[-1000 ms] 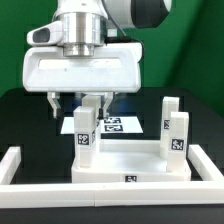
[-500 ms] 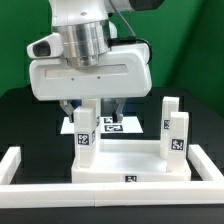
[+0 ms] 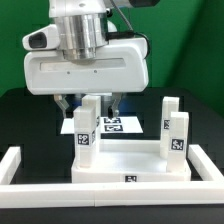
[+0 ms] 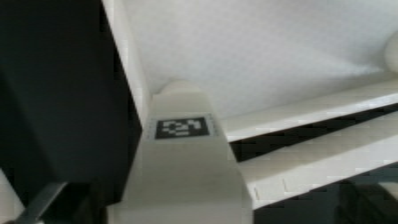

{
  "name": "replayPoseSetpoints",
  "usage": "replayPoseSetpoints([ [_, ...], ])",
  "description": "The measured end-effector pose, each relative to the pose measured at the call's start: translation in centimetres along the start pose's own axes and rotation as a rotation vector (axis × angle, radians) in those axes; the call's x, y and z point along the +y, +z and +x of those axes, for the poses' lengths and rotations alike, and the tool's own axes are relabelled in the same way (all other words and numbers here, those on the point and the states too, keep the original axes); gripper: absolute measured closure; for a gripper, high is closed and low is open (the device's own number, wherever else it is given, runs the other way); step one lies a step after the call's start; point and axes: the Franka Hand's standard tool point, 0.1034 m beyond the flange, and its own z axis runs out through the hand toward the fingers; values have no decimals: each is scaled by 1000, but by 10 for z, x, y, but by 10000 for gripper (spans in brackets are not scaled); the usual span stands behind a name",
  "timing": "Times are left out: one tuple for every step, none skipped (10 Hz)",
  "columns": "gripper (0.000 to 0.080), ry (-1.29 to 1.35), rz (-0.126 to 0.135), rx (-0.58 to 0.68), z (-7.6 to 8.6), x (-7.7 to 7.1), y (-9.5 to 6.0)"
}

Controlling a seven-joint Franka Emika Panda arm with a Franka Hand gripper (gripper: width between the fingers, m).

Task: Assemble desk

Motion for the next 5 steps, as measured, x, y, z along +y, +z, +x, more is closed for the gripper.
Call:
replayPoseSetpoints([
  [151,7,-1,-2,0,1,1],
  [236,22,-1,-3,-1,1,2],
  [372,27,-1,-3,-1,1,2],
  [372,120,0,-3,-1,0,2],
  [504,178,1,-3,-1,0,2],
])
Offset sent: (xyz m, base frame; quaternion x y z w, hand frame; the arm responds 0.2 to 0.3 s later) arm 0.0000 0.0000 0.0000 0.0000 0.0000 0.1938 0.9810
